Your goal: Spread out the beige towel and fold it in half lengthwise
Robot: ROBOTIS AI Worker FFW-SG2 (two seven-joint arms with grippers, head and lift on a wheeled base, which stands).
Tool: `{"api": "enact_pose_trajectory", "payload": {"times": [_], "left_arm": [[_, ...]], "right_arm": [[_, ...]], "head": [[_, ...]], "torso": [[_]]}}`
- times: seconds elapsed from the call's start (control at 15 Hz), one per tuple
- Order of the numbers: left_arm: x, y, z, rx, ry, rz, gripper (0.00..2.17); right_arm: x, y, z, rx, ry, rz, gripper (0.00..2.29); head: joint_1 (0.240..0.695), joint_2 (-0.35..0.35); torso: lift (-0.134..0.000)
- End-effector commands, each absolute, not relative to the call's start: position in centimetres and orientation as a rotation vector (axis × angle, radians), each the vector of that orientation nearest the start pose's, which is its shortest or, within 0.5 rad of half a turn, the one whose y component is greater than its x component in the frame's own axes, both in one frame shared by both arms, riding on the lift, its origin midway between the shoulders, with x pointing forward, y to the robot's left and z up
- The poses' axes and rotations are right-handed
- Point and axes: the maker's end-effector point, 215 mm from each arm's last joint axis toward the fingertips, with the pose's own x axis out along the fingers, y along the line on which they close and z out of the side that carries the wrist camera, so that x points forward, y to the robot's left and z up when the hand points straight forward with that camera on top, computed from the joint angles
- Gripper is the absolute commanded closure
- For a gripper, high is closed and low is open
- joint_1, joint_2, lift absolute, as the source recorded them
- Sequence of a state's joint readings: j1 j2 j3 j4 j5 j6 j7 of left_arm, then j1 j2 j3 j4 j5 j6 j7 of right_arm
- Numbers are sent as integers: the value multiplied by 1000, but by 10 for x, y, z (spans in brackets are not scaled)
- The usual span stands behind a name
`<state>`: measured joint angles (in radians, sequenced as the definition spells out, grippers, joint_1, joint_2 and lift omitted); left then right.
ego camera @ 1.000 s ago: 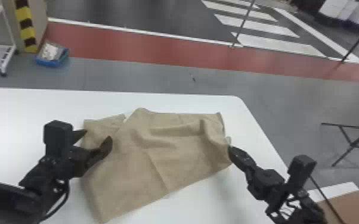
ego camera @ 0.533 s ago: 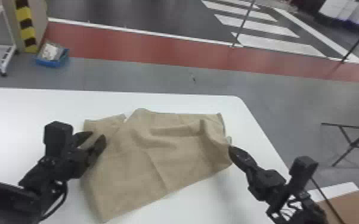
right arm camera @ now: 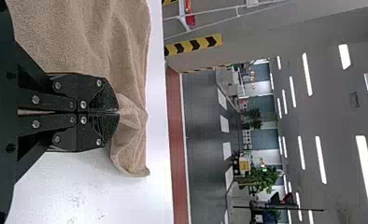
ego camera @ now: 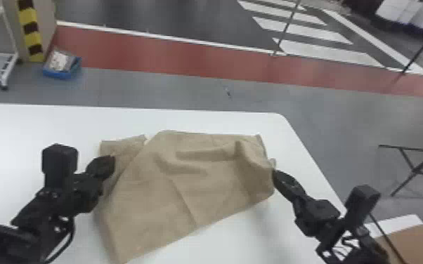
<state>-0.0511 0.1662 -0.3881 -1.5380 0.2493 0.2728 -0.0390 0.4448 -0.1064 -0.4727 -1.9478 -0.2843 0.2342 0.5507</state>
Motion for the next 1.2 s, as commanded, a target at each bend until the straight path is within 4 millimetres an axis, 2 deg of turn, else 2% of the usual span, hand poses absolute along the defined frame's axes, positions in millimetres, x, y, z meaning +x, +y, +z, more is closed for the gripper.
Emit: {"api": "enact_pose_trajectory", "payload": {"times": [0.0, 0.2, 0.33, 0.53, 0.6, 0.73, 0.8, 0.87, 0.93, 1.0, 1.07, 1.13], "left_arm": [[544, 79, -410, -52, 302, -394, 1423], [529, 128, -338, -51, 223, -357, 1423], [514, 171, -287, -51, 172, -313, 1423], [494, 220, -239, -18, 146, -249, 1423], [489, 237, -228, -14, 138, -224, 1423], [485, 251, -211, -1, 114, -203, 1423], [485, 251, -210, 6, 120, -204, 1423], [486, 251, -216, 19, 147, -203, 1423], [490, 238, -218, 12, 149, -227, 1423], [496, 217, -229, 4, 168, -261, 1420], [502, 190, -250, 5, 201, -298, 1420], [507, 163, -274, 17, 237, -327, 1312]], "right_arm": [[423, -374, -358, 100, 157, 176, 1359], [429, -356, -318, 88, 96, 203, 1355], [432, -337, -274, 111, 37, 238, 1359], [430, -307, -217, 193, -35, 293, 1359], [430, -302, -204, 205, -53, 298, 1359], [429, -304, -185, 207, -84, 279, 1359], [431, -309, -187, 207, -80, 259, 1359], [434, -319, -201, 208, -59, 225, 1359], [434, -334, -211, 199, -47, 194, 1359], [435, -345, -217, 193, -44, 170, 1359], [437, -358, -227, 190, -39, 141, 1359], [435, -374, -232, 178, -34, 111, 1359]], "head": [[695, -350], [695, -325], [695, -289], [695, -189], [695, -160], [679, -116], [664, -95], [642, -72], [639, -73], [640, -79], [643, -89], [655, -137]], "torso": [[-124], [-124], [-124], [-124], [-124], [-124], [-124], [-124], [-124], [-124], [-124], [-124]]}}
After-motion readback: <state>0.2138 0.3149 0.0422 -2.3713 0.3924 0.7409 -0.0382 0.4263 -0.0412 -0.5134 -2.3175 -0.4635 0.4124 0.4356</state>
